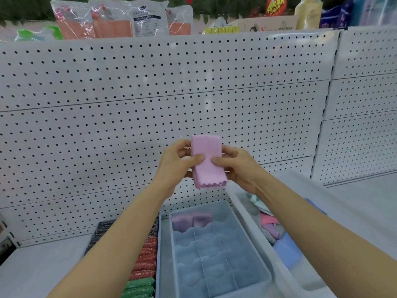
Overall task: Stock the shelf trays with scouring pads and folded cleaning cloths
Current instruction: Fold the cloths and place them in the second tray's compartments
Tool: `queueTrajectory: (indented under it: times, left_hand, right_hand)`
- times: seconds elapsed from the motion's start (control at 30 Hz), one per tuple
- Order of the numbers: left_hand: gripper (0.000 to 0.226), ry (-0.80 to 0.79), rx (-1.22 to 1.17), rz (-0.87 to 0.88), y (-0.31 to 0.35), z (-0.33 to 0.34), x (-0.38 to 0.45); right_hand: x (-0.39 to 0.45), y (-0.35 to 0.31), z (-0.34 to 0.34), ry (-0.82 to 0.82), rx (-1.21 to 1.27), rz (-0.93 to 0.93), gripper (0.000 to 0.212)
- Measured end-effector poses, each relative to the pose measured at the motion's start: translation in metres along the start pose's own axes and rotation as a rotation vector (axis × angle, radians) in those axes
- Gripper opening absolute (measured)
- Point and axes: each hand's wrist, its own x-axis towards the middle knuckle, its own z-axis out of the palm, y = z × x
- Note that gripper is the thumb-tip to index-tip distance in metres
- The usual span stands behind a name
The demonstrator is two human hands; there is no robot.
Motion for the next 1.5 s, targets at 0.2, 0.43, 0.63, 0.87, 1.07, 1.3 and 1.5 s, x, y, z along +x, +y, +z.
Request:
queueTrajectory:
  times: [0.2, 0.43, 0.63, 0.87, 1.07, 1.3, 1.5]
  left_hand:
    - [0.032, -0.085, -0.022, 0.09, -0.008, -0.01, 0.0]
    - [0.043, -0.102, 0.104, 0.178, -0.023, -0.012, 0.008]
    - [0.016, -0.217, 0.266, 0.067, -0.037, -0.019, 0.011]
    - [0.042, -0.139, 0.66, 0.167, -0.072, -0.012, 0.014]
    - [0.029, -0.245, 0.685, 0.093, -0.131, 0.003, 0.027]
    - [0.039, -0.325, 0.926, -0.104, -0.216, 0.006, 0.042]
    - [0.067, -0.345, 1.02, -0.131, -0.257, 0.025, 0.043]
  right_hand:
    - [0.006, 0.0, -0.003, 0.073, 0.091, 0.029, 0.031]
    - [0.01, 0.004, -0.008, -0.077, -0.142, 0.061, 0.03]
    - [0.012, 0.014, -0.002, 0.033, -0.142, -0.063, 0.027]
    - [0.01, 0.026, 0.002, -0.086, -0.699, -0.026, 0.03]
    - [0.041, 0.07, -0.01, -0.147, -1.263, -0.005, 0.015]
    - [0.073, 0.132, -0.039, -0.113, -1.429, 0.076, 0.01]
    - [0.097, 0.161, -0.037, -0.286, -1.659, 0.118, 0.017]
